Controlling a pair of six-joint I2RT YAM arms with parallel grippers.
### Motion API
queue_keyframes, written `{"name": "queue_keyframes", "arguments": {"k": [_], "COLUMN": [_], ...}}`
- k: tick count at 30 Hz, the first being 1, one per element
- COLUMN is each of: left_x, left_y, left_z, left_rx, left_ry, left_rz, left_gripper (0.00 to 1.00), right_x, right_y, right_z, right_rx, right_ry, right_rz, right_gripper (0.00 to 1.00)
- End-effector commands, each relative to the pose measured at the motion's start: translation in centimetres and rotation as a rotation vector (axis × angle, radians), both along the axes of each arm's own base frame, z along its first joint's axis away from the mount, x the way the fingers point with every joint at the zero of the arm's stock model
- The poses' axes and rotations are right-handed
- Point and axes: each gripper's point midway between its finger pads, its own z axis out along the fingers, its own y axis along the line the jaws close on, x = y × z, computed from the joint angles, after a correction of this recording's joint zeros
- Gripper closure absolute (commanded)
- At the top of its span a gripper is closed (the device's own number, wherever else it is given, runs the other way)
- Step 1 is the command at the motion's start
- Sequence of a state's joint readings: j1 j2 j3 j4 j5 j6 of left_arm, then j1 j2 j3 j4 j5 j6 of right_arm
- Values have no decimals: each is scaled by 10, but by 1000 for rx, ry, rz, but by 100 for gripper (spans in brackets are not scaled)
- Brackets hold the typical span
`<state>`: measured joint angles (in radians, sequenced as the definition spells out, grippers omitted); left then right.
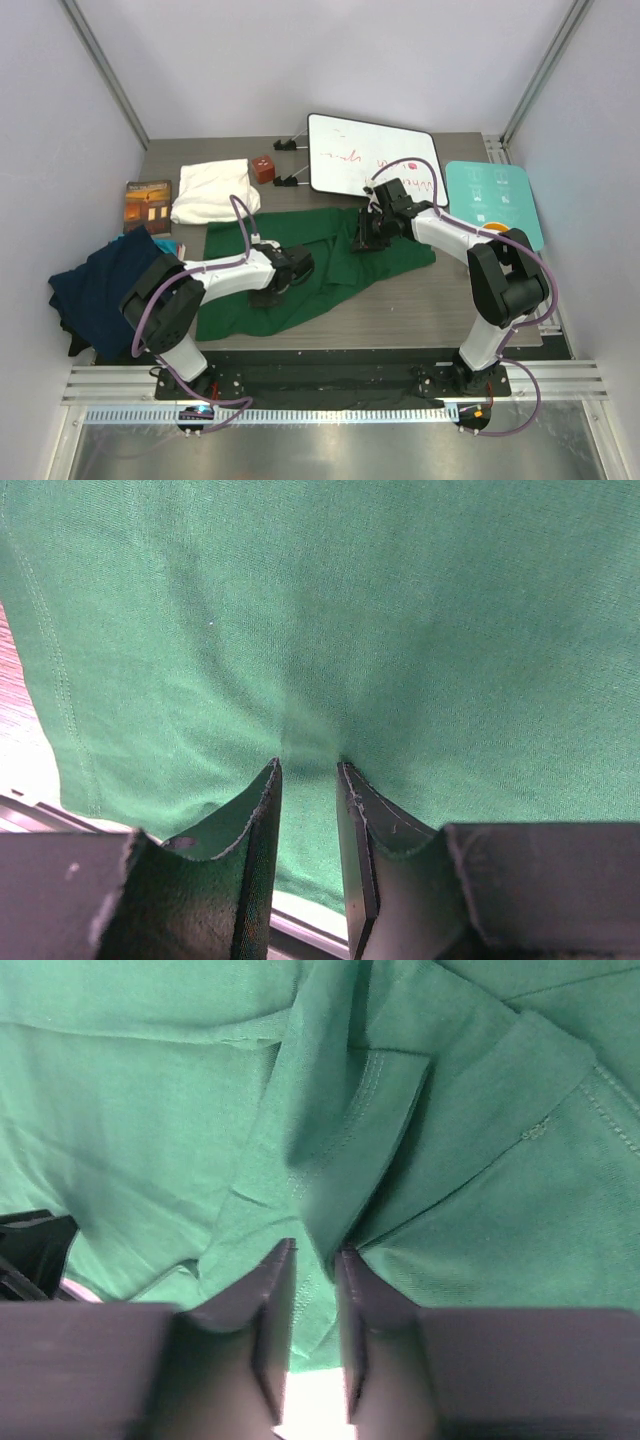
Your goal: Fold and stack the t-shirts
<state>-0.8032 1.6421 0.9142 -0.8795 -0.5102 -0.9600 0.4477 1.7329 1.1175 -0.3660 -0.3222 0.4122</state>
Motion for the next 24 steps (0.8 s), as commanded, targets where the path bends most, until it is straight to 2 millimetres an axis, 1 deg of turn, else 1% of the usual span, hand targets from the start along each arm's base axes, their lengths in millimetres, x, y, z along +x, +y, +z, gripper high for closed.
{"name": "queue_keyframes", "arguments": {"k": [1,4,5,6,10,11,13,14,15,17,18,20,21,22,23,24], "left_x": [1,3,3,3,5,5,5,5,3,3,0,-4,-9,-11,-13,-19], "left_y": [-8,-10,-10,-10,-9,-9,-7,-7,-5,-5,-2,4,9,13,15,22], "left_z": [-15,-13,-12,-11,-9,-7,-5,-2,-1,4,5,7,9,10,12,14], "left_rx": [-24,-30,-31,-28,-24,-25,-20,-25,-25,-43,-38,-29,-27,-25,-29,-25], "left_ry": [14,8,5,6,-1,-4,-12,-19,-20,-34,-32,-39,-39,-46,-55,-58], "left_rz": [11,10,10,6,8,9,16,18,19,21,24,43,49,57,75,85], "left_gripper": [70,70,70,70,70,70,69,69,68,67,67,67,67,66,66,63], "right_x": [13,12,12,10,8,8,4,4,3,-5,-7,-20,-24,-30,-39,-44], "right_y": [9,9,9,9,9,9,5,-1,-4,-17,-21,-35,-38,-41,-45,-46], "right_z": [19,16,16,14,21,27,31,33,41,40,48,44,55,57,53,56], "right_rx": [50,46,49,49,58,62,50,29,24,-26,-31,-59,-40,-37,-38,-26], "right_ry": [-56,-50,-49,-42,-45,-60,-64,-77,-100,-100,-121,-97,-116,-109,-95,-94], "right_rz": [10,11,13,16,15,15,10,-5,-14,-34,-44,-67,-80,-88,-94,-104], "right_gripper": [76,87,99,99,99,99,99,99,99,99,99,99,99,99,99,99]}}
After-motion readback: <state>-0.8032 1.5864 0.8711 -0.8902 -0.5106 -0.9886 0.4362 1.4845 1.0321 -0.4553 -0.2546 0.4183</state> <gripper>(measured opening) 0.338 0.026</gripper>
